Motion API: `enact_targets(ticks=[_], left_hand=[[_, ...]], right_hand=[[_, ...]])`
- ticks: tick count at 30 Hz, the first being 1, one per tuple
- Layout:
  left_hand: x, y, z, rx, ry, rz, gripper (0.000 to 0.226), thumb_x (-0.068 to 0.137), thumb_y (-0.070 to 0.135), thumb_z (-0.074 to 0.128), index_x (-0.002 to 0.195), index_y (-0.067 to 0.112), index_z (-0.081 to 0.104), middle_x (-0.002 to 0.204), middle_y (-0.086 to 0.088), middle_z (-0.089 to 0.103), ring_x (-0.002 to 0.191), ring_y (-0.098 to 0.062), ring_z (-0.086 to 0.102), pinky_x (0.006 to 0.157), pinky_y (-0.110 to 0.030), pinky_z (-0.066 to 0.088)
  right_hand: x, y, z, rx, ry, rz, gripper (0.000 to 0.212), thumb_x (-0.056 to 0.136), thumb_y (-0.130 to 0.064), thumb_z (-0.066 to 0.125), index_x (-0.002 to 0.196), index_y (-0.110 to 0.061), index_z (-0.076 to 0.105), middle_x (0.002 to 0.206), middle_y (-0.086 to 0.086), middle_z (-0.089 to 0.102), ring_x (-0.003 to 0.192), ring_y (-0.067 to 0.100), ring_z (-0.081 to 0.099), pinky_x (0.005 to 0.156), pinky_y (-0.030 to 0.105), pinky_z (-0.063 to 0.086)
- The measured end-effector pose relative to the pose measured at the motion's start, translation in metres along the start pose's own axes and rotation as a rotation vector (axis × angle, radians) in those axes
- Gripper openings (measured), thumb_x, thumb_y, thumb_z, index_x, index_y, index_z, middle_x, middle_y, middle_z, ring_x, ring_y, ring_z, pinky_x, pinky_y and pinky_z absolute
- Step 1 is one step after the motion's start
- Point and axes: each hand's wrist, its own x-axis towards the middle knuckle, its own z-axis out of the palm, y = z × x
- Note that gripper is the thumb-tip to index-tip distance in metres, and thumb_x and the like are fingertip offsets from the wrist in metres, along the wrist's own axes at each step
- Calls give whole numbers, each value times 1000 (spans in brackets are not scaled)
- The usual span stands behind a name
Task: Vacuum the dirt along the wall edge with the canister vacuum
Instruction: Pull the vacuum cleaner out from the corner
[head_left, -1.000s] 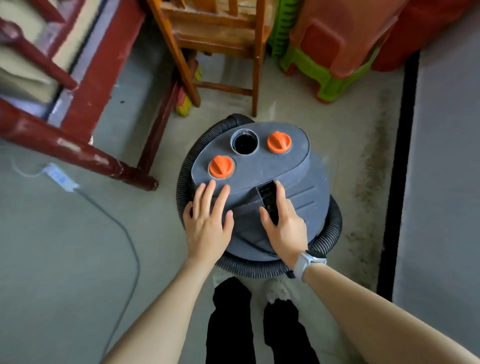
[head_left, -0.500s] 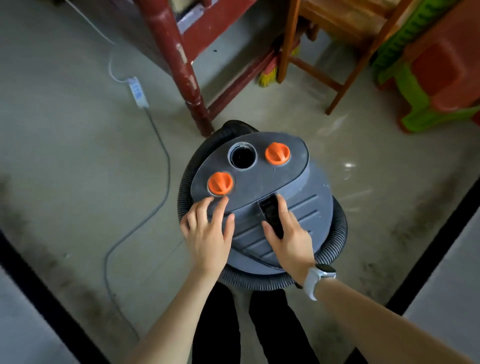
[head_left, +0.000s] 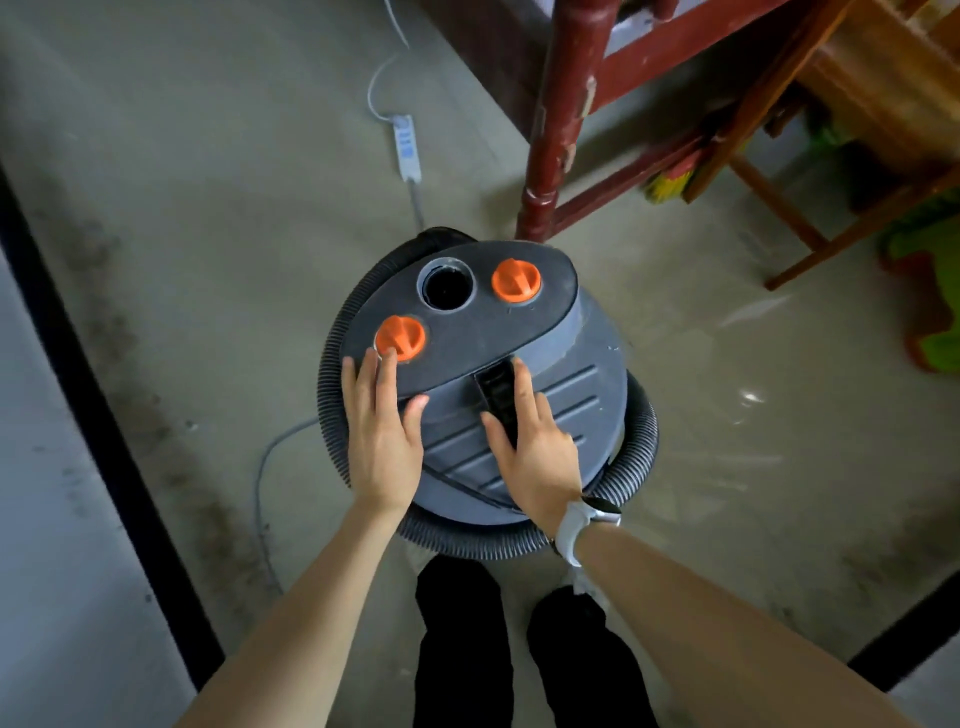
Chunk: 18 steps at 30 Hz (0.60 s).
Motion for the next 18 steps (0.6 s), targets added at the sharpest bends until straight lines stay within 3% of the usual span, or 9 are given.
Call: enact_targets(ticks=[2, 6, 18], left_hand=[[20, -20, -14, 16, -21, 17, 60, 94, 30, 43, 133, -15, 42, 139, -31, 41, 135, -52, 25, 110, -49, 25], [61, -59, -37, 16, -57, -18, 59, 91, 15, 58, 135, -17, 36, 145, -31, 32, 138, -52, 15, 114, -45, 17], [160, -113, -66, -67, -108, -120, 61, 95, 21, 52, 145, -2, 26, 156, -20, 13, 144, -44, -3, 116, -44, 10]], right_hand=[[15, -25, 11, -18, -10, 6, 66, 97, -42, 40, 151, -22, 6, 125, 7, 48, 87, 38, 59, 71, 45, 48], [47, -70, 30, -53, -36, 10, 66, 98, -42, 38, 151, -23, 3, 130, 7, 45, 93, 37, 59, 77, 46, 48], [131, -141, 59, -34, -26, -22, 65, 98, -39, 40, 151, -22, 5, 133, 9, 46, 103, 41, 56, 84, 45, 41]])
